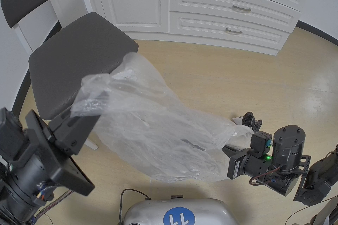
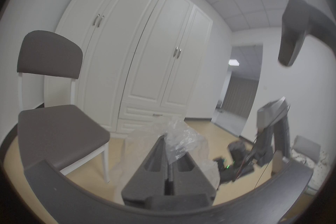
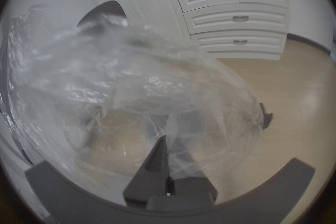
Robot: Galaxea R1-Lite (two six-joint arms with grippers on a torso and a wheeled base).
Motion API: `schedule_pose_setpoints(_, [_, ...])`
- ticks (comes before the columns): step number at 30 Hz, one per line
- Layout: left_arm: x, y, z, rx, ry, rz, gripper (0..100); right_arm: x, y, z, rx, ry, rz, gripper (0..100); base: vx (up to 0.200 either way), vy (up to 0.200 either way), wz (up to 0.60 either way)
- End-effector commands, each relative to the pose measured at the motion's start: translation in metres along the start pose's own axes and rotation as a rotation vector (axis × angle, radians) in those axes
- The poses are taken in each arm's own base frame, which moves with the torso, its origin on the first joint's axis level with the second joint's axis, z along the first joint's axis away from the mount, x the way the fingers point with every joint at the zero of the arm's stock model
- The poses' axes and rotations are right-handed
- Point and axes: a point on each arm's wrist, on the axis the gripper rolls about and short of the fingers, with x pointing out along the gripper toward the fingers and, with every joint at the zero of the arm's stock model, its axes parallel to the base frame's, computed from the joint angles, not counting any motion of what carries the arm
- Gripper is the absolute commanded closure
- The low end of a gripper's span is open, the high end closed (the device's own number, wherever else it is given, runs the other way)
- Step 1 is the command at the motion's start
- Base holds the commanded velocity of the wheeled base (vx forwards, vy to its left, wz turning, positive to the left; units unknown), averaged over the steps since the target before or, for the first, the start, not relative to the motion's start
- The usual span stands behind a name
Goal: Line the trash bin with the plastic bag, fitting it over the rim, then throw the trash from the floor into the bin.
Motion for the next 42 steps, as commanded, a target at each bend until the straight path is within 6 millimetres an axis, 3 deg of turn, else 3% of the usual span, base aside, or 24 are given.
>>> schedule_pose_setpoints(1, [-0.001, 0.018, -0.023, 0.084, 0.153, 0.088, 100, -0.019, 0.009, 0.012, -0.067, -0.055, -0.066, 100, 0.000, 0.000, 0.00])
schedule_pose_setpoints(13, [-0.007, 0.019, -0.036, 0.113, 0.251, 0.082, 100, -0.040, 0.009, 0.029, -0.104, -0.140, -0.075, 100, 0.000, 0.000, 0.00])
schedule_pose_setpoints(18, [-0.007, 0.019, -0.036, 0.122, 0.256, 0.087, 100, -0.040, 0.015, 0.041, -0.123, -0.190, -0.111, 100, 0.000, 0.000, 0.00])
schedule_pose_setpoints(22, [-0.011, 0.028, -0.043, 0.202, 0.304, 0.125, 100, -0.030, 0.008, 0.057, -0.199, -0.219, -0.177, 100, 0.000, 0.000, 0.00])
schedule_pose_setpoints(29, [-0.037, 0.053, -0.055, 0.400, 0.393, 0.233, 100, -0.043, -0.012, 0.061, -0.224, -0.243, -0.262, 100, 0.000, 0.000, 0.00])
schedule_pose_setpoints(36, [-0.036, 0.061, -0.061, 0.427, 0.439, 0.286, 100, -0.064, -0.019, 0.055, -0.310, -0.243, -0.272, 100, 0.000, 0.000, 0.00])
schedule_pose_setpoints(42, [-0.043, 0.066, -0.055, 0.434, 0.414, 0.335, 100, -0.072, -0.023, 0.048, -0.374, -0.227, -0.272, 100, 0.000, 0.000, 0.00])
